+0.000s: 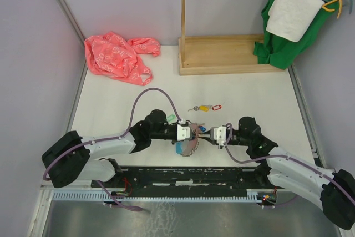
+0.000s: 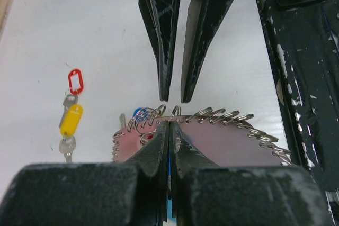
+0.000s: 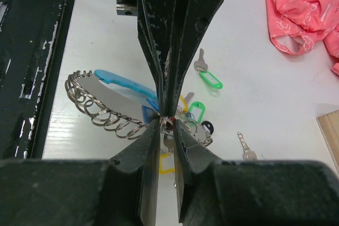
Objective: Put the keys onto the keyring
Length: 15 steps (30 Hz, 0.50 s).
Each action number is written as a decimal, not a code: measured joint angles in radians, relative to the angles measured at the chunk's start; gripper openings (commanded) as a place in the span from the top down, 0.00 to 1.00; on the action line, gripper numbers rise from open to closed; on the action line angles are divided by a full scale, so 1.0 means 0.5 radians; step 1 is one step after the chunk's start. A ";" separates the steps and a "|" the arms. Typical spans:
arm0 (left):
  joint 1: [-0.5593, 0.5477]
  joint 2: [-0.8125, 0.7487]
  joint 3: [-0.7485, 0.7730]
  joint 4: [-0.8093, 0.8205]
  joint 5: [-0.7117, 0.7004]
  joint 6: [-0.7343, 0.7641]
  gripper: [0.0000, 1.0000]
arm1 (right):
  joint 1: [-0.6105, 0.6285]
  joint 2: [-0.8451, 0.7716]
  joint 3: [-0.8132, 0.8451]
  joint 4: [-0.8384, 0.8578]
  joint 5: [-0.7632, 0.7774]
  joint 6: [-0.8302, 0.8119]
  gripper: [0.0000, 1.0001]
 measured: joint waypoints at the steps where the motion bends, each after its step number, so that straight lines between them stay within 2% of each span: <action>1: 0.000 0.000 0.011 -0.046 -0.016 -0.001 0.97 | 0.000 -0.008 0.024 -0.040 -0.001 -0.004 0.75; 5: 0.000 0.000 0.069 -0.255 -0.080 -0.005 0.97 | 0.000 -0.019 0.106 -0.187 0.001 -0.018 0.70; 15: -0.005 0.006 0.255 -0.548 -0.155 -0.075 0.97 | 0.000 0.059 0.204 -0.413 0.060 -0.007 0.65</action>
